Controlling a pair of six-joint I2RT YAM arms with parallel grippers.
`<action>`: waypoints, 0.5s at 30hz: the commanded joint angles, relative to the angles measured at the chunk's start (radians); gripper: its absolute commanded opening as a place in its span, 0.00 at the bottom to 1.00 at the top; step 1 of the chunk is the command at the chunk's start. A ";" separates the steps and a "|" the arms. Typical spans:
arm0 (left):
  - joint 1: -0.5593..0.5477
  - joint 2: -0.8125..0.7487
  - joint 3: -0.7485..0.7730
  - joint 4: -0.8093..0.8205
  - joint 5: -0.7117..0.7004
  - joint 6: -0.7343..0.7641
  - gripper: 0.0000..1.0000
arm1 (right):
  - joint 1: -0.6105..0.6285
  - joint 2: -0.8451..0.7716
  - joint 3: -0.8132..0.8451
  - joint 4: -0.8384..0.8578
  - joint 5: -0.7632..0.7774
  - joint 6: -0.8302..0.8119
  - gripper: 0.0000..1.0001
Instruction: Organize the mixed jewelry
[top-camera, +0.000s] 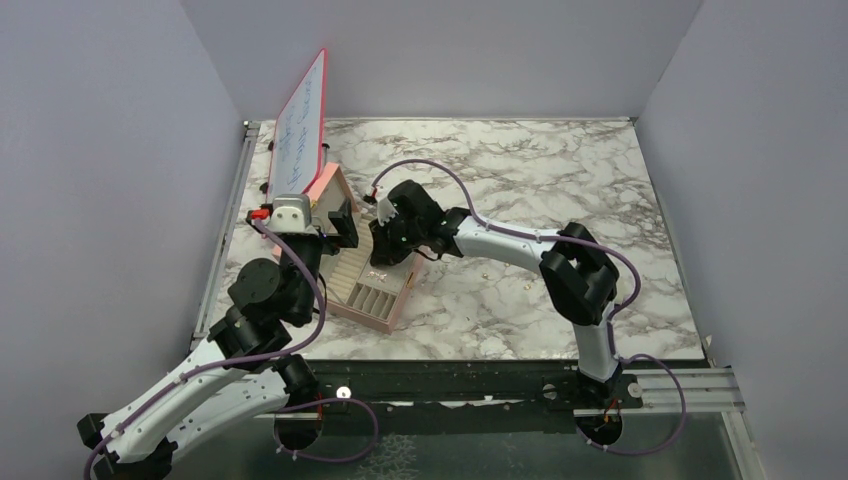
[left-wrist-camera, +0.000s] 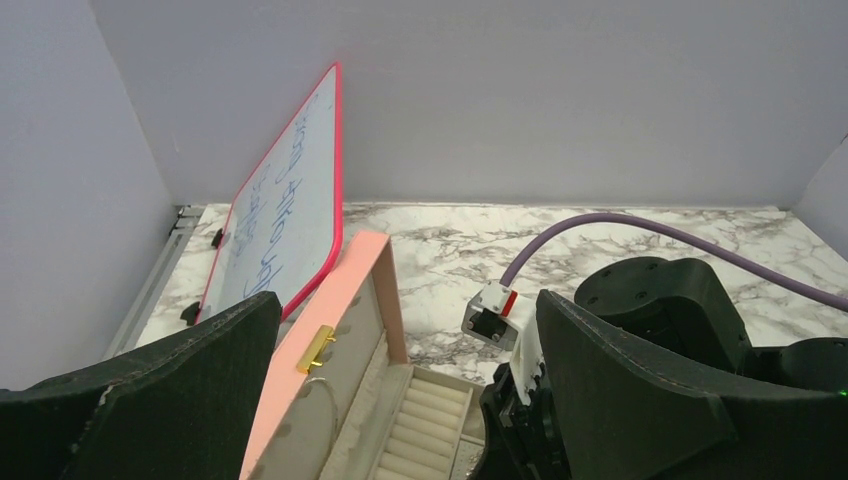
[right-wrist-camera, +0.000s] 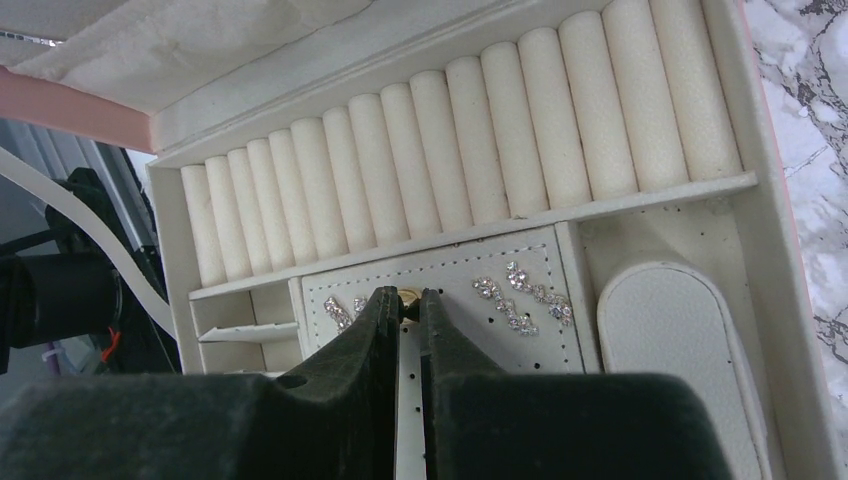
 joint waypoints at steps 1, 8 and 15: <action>0.000 -0.017 -0.004 0.028 0.019 0.006 0.99 | 0.008 -0.015 -0.049 -0.037 0.024 -0.071 0.15; 0.001 -0.029 -0.009 0.028 0.021 -0.001 0.99 | 0.010 -0.023 -0.074 -0.004 -0.022 -0.073 0.20; 0.001 -0.027 -0.008 0.028 0.024 0.001 0.99 | 0.014 0.006 -0.043 -0.024 -0.050 -0.053 0.22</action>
